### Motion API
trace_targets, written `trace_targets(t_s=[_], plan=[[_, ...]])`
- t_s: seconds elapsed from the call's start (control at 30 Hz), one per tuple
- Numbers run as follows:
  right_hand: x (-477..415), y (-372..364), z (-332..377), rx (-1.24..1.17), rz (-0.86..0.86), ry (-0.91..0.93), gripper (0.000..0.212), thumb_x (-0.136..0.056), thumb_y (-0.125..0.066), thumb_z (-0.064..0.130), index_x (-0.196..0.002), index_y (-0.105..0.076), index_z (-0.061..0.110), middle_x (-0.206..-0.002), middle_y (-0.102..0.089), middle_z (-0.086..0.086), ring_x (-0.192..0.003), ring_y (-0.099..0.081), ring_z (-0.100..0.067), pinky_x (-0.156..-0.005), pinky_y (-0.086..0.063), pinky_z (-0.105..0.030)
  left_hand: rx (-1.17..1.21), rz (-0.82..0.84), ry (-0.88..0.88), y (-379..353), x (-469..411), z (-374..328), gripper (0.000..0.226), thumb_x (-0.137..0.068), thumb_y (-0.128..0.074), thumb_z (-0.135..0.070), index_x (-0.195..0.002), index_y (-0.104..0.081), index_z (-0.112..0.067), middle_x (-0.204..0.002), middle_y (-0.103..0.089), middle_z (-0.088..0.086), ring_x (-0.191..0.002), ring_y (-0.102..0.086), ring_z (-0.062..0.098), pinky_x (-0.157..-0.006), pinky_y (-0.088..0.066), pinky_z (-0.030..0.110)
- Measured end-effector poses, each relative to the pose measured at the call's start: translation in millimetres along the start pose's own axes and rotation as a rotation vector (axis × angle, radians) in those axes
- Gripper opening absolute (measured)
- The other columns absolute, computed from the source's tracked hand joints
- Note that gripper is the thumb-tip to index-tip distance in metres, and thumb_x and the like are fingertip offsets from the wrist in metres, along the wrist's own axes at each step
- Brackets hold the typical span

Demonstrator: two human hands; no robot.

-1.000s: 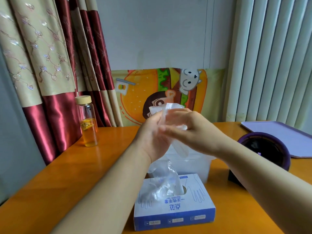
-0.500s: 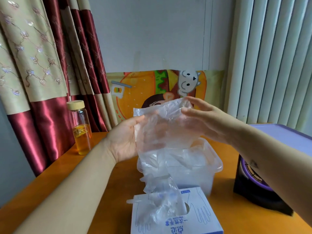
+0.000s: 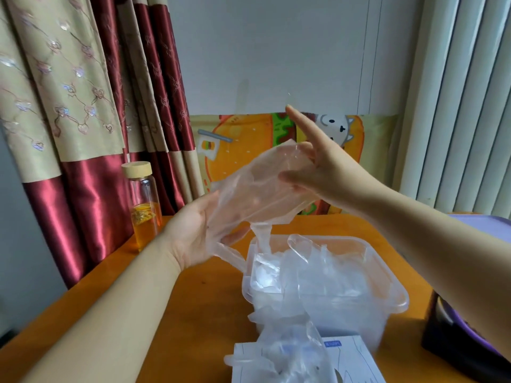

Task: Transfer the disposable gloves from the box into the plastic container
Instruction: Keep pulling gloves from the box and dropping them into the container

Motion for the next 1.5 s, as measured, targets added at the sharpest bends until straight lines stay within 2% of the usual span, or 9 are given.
trace_targets(t_s=[0.13,0.27,0.37,0.47,0.57,0.8,0.93,1.2,1.5], plan=[[4.9,-29.5,-34.2,0.122,0.058,-0.064,0.062,-0.086,-0.064,0.003,-0.140,-0.044,0.026,-0.103,-0.062,0.016,-0.060,-0.061,0.005,-0.061,-0.051,-0.012,-0.060,-0.353,-0.019,48.1,-5.0,5.9,0.026,-0.102,-0.040,-0.027,-0.119,-0.056,-0.016,-0.107,-0.068,0.010,-0.086,-0.068,0.022,-0.076,-0.055,0.038],[27.7,-39.3,-85.3,0.176,0.107,-0.275,0.047,-0.086,-0.063,0.003,-0.130,-0.057,0.017,-0.088,-0.070,0.001,-0.054,-0.063,-0.002,-0.062,-0.056,-0.020,-0.538,-0.719,-0.585,63.4,10.8,-37.9,0.033,-0.100,-0.044,-0.012,-0.132,-0.051,-0.020,-0.131,-0.054,0.002,-0.114,-0.054,0.013,-0.093,-0.043,0.019],[48.0,-37.9,-114.8,0.247,0.190,-0.445,0.052,-0.085,-0.068,0.012,-0.134,-0.051,0.018,-0.084,-0.069,0.002,-0.051,-0.061,0.004,-0.056,-0.052,-0.016,-1.106,-0.290,-0.788,-14.9,6.4,-39.7,0.026,-0.097,-0.050,-0.015,-0.118,-0.059,-0.028,-0.120,-0.057,-0.009,-0.102,-0.052,-0.002,-0.078,-0.039,0.001],[68.2,-31.8,-137.5,0.361,0.281,-0.584,0.059,-0.083,-0.070,0.020,-0.137,-0.047,0.016,-0.067,-0.067,0.007,-0.051,-0.062,0.002,-0.059,-0.052,-0.018,-1.651,0.259,-0.336,-65.1,-25.7,27.2,0.036,-0.096,-0.054,-0.030,-0.133,-0.054,-0.029,-0.137,-0.052,-0.010,-0.117,-0.050,0.006,-0.094,-0.041,0.017],[85.2,-24.6,-147.2,0.518,0.405,-0.622,0.066,-0.082,-0.071,0.023,-0.140,-0.042,0.012,-0.086,-0.072,0.000,-0.074,-0.067,-0.010,-0.077,-0.055,-0.026,-1.948,0.431,0.084,-61.1,-51.7,80.4,0.051,-0.096,-0.051,-0.039,-0.145,-0.040,-0.030,-0.148,-0.041,-0.004,-0.129,-0.045,0.019,-0.103,-0.041,0.033],[97.5,-24.0,-144.3,1.013,0.804,-0.581,0.066,-0.084,-0.067,0.038,-0.139,-0.043,0.009,-0.135,-0.050,-0.008,-0.119,-0.048,-0.023,-0.100,-0.043,-0.030,-2.075,0.433,0.281,-50.3,-77.1,124.5,0.060,-0.096,-0.051,-0.017,-0.150,-0.028,-0.029,-0.152,-0.036,0.001,-0.132,-0.042,0.027,-0.102,-0.042,0.036],[76.9,-13.8,-112.6,1.283,0.598,-0.306,0.058,-0.080,-0.070,0.046,-0.131,-0.053,0.022,-0.133,-0.039,-0.010,-0.114,-0.042,-0.025,-0.087,-0.041,-0.032,-2.090,0.534,0.358,-45.0,-84.6,138.4,0.057,-0.098,-0.051,-0.020,-0.150,-0.028,-0.023,-0.149,-0.036,0.009,-0.127,-0.043,0.031,-0.104,-0.041,0.041],[106.4,-59.2,-185.1,0.956,1.027,-0.556,0.041,-0.094,-0.054,0.012,-0.133,-0.049,0.004,-0.129,-0.054,-0.014,-0.115,-0.054,-0.026,-0.099,-0.045,-0.029,-1.850,0.548,0.397,-40.5,-83.7,149.7,0.055,-0.098,-0.045,-0.009,-0.150,-0.029,-0.017,-0.146,-0.042,0.009,-0.130,-0.043,0.027,-0.108,-0.036,0.035],[95.5,-37.0,-153.3,0.870,0.867,-0.525,0.068,-0.085,-0.067,0.034,-0.143,-0.039,0.012,-0.134,-0.053,-0.005,-0.115,-0.056,-0.024,-0.099,-0.046,-0.033,-1.862,0.469,0.258,-57.1,-61.0,91.9,0.036,-0.100,-0.047,-0.021,-0.135,-0.053,-0.018,-0.136,-0.055,-0.001,-0.124,-0.052,0.021,-0.104,-0.041,0.037]])
Point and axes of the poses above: each hand's wrist, its own x-axis away from the middle knuckle, its own y-axis out of the back of the hand, z = x × y, the point moved 6 cm from there along -x, towards the middle knuckle
